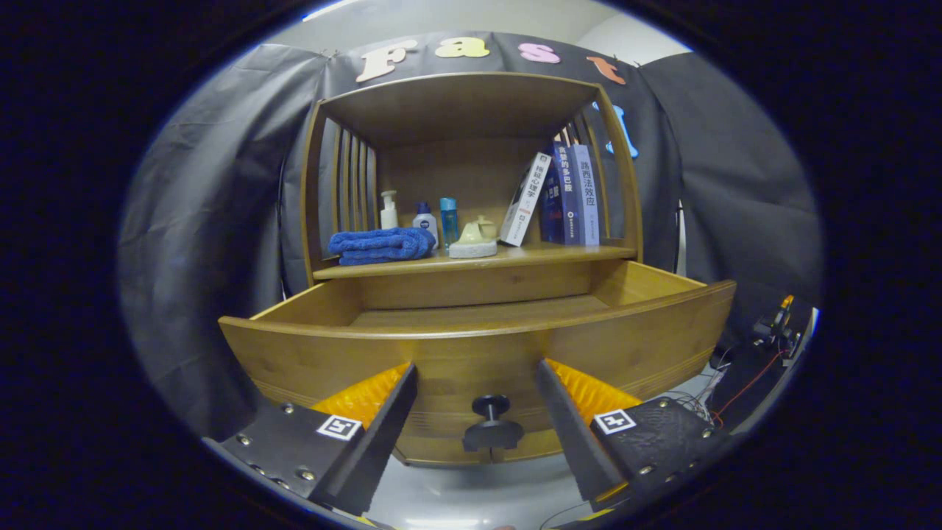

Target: Pull open the drawer, take out the items inside it, and place them on the countertop above the cabinet.

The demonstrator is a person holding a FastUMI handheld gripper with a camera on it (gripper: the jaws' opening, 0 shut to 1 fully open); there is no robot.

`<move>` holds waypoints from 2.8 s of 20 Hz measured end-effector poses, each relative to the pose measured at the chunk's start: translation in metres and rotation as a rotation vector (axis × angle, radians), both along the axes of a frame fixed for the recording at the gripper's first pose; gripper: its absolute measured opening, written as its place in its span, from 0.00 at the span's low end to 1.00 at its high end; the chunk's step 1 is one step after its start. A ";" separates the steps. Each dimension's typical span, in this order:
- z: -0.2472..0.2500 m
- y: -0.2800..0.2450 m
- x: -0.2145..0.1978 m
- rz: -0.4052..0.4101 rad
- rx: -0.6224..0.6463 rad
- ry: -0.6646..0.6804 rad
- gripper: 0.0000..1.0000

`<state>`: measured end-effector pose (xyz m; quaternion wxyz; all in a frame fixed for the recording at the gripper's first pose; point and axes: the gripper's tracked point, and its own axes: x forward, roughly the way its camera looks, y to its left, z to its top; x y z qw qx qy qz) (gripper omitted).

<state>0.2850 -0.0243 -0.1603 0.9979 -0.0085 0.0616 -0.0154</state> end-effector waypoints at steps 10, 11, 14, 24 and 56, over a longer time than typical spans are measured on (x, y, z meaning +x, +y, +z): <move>0.004 0.006 0.034 -0.013 -0.006 0.015 0.99; 0.006 0.007 0.037 -0.015 -0.019 0.002 0.99; 0.007 0.007 0.047 -0.010 -0.017 -0.011 0.99; -0.001 0.010 0.082 -0.012 -0.085 0.003 0.99; -0.026 0.015 0.177 0.000 -0.064 0.093 0.99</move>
